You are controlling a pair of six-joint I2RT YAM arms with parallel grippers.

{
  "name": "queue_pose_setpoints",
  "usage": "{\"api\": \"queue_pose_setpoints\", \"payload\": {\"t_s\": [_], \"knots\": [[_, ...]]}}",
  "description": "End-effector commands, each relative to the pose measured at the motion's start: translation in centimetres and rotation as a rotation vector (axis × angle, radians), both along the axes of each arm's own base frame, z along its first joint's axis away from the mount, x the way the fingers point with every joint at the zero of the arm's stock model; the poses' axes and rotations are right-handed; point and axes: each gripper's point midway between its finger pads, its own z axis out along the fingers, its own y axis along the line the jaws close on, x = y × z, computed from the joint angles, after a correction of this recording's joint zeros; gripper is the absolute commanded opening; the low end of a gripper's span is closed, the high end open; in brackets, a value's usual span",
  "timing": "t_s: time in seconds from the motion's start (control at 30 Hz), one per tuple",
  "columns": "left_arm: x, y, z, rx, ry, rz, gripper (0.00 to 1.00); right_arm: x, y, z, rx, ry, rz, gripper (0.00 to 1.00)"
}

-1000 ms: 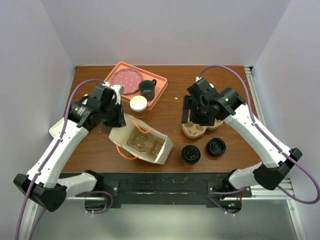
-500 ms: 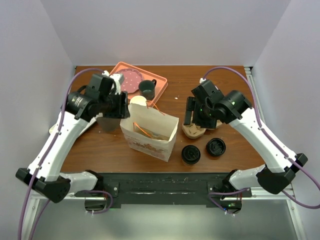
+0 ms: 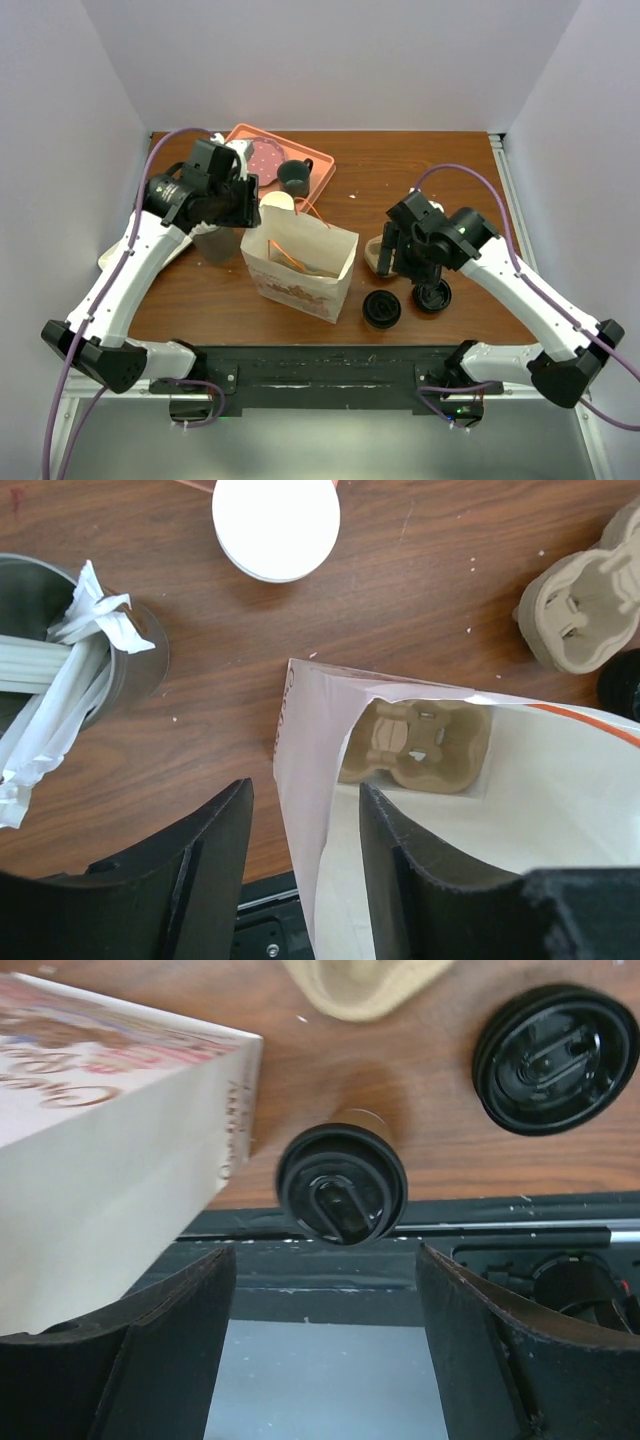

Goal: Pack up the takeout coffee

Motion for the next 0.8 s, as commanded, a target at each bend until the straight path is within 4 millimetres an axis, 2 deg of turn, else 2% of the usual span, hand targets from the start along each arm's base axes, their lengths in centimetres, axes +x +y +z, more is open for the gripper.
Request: {"api": "queue_pose_setpoints", "payload": {"t_s": [0.0, 0.07, 0.1, 0.13, 0.17, 0.23, 0.27, 0.4, 0.57, 0.77], "knots": [[0.7, -0.3, 0.0, -0.005, -0.057, -0.025, 0.51, 1.0, 1.4, -1.6, 0.033, -0.001, -0.025, 0.77], [1.0, -0.7, -0.2, -0.017, -0.058, -0.034, 0.51, 1.1, 1.4, -2.3, 0.029, -0.001, -0.026, 0.78], [0.7, -1.1, -0.5, -0.036, -0.044, -0.053, 0.47, 1.2, 1.5, -2.6, 0.030, 0.001, -0.029, 0.79], [0.8, -1.3, -0.6, -0.044, -0.046, -0.059, 0.39, 1.2, 1.5, -2.9, 0.027, 0.007, -0.028, 0.79], [0.7, -1.5, -0.6, -0.054, -0.041, -0.063, 0.22, 1.1, 1.6, -3.7, 0.025, 0.018, -0.026, 0.80], [0.5, -1.6, -0.6, -0.060, -0.034, -0.060, 0.10, 1.0, 1.7, -4.4, 0.026, 0.028, -0.024, 0.80], [0.3, -1.7, -0.4, -0.075, -0.032, -0.053, 0.00, 0.9, 1.7, -5.1, 0.021, 0.038, -0.023, 0.81], [-0.4, -2.0, -0.2, -0.125, -0.013, -0.029, 0.00, 0.5, 1.5, -6.4, -0.014, 0.053, -0.016, 0.82], [-1.4, -0.6, 0.3, -0.120, -0.019, 0.046, 0.00, -0.4, 1.5, -7.4, -0.047, 0.063, -0.005, 0.85], [-1.9, -0.3, -0.5, -0.104, 0.014, 0.055, 0.00, -1.3, 1.3, -8.3, -0.085, 0.077, 0.020, 0.88]]}}
